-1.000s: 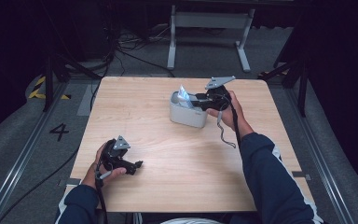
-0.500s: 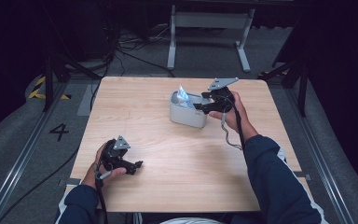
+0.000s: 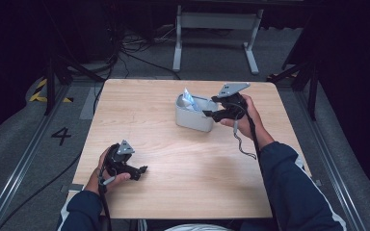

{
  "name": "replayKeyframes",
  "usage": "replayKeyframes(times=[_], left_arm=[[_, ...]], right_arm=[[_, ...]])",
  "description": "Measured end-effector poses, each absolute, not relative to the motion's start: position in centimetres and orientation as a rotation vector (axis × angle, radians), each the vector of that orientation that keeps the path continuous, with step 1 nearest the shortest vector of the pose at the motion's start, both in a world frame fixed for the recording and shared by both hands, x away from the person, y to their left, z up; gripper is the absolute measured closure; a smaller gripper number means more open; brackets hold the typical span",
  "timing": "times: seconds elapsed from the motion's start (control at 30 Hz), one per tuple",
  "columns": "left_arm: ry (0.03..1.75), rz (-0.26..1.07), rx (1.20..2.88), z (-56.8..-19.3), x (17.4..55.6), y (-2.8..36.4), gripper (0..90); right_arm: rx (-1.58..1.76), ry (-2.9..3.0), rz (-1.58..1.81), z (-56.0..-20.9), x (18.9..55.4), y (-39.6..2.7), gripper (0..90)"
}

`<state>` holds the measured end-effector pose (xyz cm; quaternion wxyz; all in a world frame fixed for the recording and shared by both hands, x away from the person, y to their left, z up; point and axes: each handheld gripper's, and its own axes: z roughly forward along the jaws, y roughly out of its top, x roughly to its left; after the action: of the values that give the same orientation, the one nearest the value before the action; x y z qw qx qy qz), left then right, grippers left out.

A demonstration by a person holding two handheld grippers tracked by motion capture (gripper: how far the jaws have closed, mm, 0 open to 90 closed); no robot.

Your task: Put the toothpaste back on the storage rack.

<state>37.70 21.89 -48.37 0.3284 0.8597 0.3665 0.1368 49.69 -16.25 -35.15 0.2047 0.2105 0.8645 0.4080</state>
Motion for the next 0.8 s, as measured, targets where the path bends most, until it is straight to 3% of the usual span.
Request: replayKeyframes(times=[0.8], left_arm=[[0.964, 0.358, 2.249, -48.4, 37.7, 21.9, 0.4]], right_arm=[[0.531, 2.411, 1.069, -35.8, 46.4, -18.1, 29.4]])
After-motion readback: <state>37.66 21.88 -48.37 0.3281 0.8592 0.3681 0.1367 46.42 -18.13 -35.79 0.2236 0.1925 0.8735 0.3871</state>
